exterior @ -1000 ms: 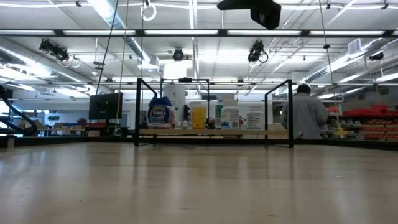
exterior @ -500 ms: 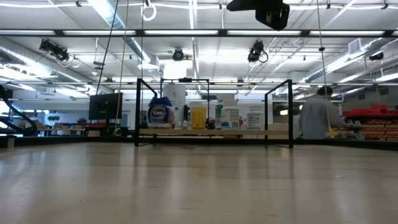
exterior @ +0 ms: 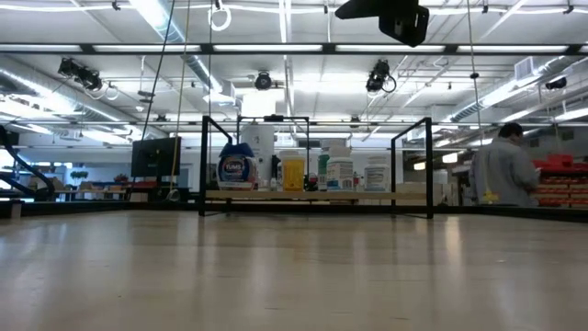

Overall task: Pick and place medicine bottles onto shelf by color
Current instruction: Put the yellow pill bottle on the shelf

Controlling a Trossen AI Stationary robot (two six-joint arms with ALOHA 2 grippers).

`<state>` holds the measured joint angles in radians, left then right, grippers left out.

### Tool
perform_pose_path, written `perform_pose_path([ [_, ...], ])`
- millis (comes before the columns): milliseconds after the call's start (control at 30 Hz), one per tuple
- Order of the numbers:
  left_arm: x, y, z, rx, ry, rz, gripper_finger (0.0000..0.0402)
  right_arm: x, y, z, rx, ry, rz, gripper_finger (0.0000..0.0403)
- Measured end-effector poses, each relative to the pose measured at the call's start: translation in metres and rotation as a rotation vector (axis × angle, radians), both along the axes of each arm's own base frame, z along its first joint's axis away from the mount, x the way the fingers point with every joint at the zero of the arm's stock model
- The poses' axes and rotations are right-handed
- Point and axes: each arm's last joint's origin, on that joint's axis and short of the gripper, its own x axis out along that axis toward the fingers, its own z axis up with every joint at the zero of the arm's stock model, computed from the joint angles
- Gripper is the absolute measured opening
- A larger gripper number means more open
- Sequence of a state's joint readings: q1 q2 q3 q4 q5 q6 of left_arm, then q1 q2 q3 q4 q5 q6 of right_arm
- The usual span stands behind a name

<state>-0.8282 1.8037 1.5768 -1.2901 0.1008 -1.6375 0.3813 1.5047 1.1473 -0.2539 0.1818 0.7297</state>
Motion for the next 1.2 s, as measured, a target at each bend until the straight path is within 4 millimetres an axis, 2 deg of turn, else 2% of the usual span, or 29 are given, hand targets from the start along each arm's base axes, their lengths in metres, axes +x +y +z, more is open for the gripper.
perform_pose_path([
  [467,0.009,0.002,-0.005,0.013,-0.028,-0.026,0.0372,0.000,0.000,0.000,0.015,0.004,-0.010,0.0223],
  [900,0.010,0.003,-0.005,0.017,-0.028,-0.031,0.0274,0.001,-0.003,0.000,-0.009,-0.003,-0.033,0.0223],
  [1100,0.013,0.007,-0.005,0.011,-0.034,-0.089,0.0223,0.003,-0.008,0.000,-0.009,-0.003,-0.049,0.0223],
  [1200,0.021,0.015,-0.005,0.009,-0.037,-0.108,0.0219,0.003,-0.010,0.000,-0.010,-0.002,-0.056,0.0223],
])
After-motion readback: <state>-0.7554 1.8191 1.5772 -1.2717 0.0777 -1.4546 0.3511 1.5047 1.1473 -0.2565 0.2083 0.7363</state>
